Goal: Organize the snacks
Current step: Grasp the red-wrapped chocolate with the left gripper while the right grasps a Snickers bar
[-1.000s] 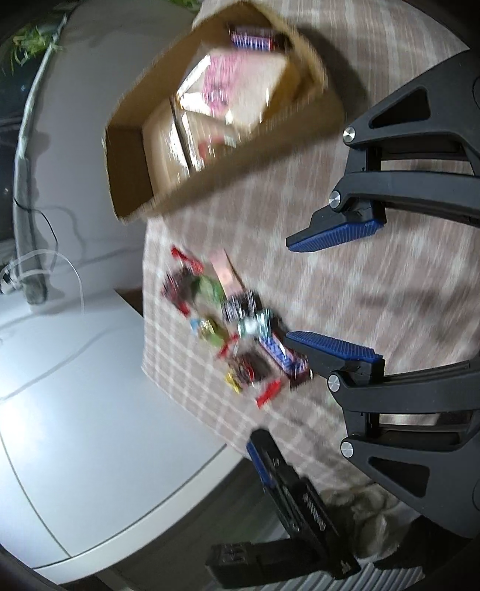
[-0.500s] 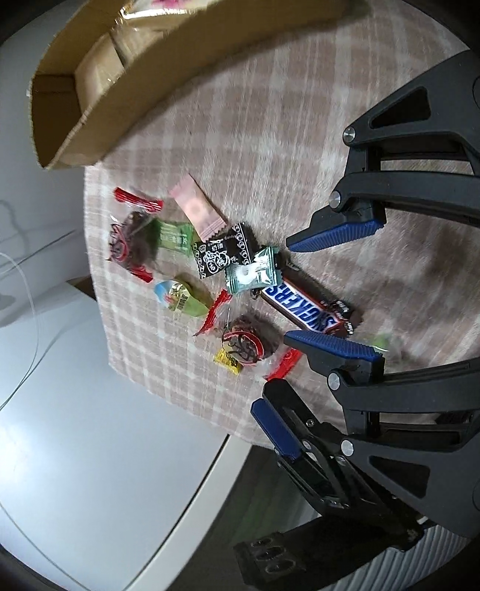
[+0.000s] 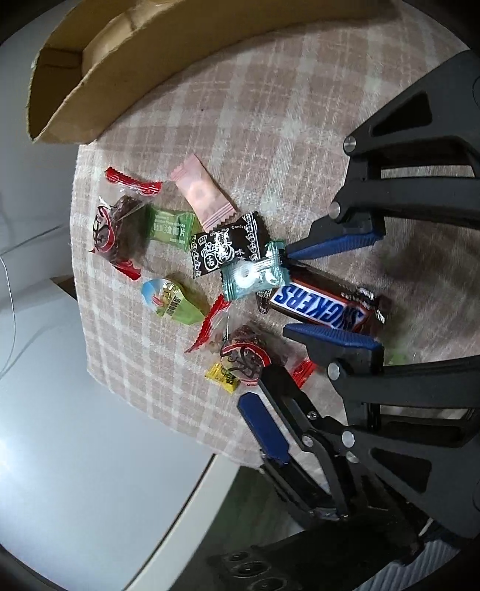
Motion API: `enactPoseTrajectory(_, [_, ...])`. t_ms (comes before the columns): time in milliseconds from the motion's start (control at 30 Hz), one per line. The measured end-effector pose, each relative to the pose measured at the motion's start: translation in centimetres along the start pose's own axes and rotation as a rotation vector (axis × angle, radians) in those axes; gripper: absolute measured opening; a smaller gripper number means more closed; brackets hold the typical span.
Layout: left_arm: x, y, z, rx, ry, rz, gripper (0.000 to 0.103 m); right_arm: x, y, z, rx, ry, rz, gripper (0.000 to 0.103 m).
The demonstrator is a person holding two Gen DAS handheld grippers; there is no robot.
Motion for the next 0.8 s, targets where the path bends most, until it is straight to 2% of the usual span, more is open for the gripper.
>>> enactPoseTrajectory(167, [-0.3,-0.6,0.7,0.004,0.014,0.015,0.04,0.4,-0.1,-0.7,0.067,0.0,-0.07,0.036])
enactPoseTrajectory(367, [-0.4,-1.5,2.2,-0.017,0.043,0.036,0.04,1.1,-0.7,-1.1,0.069,0.025,-0.082,0.036])
enactPoseTrajectory(467, [-0.3,-1.3,3.0,-0.011,0.052,0.018,0.04,1.5,-0.5,-1.2,0.093,0.021,-0.119,0.031])
enactPoseTrajectory(800, [0.0,-0.9,1.7,-0.041,0.025,0.002,0.036,2.6,-0.4,-2.3,0.075,-0.007,-0.114,0.031])
Point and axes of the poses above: each gripper's, at about its wrist camera, not at the fingertips, and z roughly the way its jaws point, y to its left, x to its underside, the point moved 5 cm from there along z, roughly the way its jaws point, and after that the axes turned 10 degrees about -x, right-handed, at the moved point
